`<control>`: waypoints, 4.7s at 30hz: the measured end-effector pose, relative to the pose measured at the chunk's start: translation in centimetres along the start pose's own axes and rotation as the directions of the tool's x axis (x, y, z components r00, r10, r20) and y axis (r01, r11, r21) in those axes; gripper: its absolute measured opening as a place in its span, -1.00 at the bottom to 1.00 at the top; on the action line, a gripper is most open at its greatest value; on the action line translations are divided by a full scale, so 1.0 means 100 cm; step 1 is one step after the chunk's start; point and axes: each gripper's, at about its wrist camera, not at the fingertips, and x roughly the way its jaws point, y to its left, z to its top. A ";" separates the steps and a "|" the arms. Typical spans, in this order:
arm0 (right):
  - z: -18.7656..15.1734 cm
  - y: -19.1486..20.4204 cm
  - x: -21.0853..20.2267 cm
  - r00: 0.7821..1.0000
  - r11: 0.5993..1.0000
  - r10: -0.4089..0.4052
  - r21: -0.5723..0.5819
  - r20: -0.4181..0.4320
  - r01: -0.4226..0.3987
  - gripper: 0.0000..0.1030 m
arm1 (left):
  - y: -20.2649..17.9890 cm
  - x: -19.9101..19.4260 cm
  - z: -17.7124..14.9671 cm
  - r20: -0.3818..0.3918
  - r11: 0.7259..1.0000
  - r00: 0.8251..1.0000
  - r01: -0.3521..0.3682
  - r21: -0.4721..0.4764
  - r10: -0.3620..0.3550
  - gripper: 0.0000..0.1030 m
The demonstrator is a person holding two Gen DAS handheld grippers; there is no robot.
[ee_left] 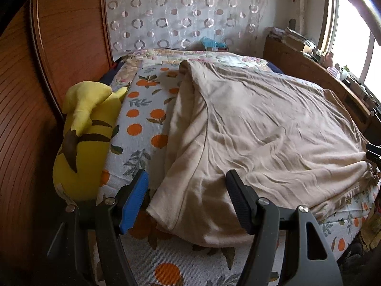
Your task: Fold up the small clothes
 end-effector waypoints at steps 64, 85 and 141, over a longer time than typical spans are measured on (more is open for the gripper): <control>-0.023 -0.050 -0.091 0.977 0.981 -0.155 0.142 0.149 0.134 0.20 | -0.268 -0.096 0.122 0.125 0.760 0.802 0.487 0.431 -0.584 -0.85; -0.021 -0.057 -0.087 0.981 0.988 -0.115 0.119 0.155 0.097 0.20 | -0.248 -0.095 0.102 0.114 0.805 0.837 0.464 0.370 -0.535 0.48; 0.124 0.066 0.098 0.991 0.958 0.130 -0.253 -0.037 -0.135 -0.85 | -0.111 -0.059 0.041 0.176 0.939 0.927 0.307 0.153 -0.332 0.48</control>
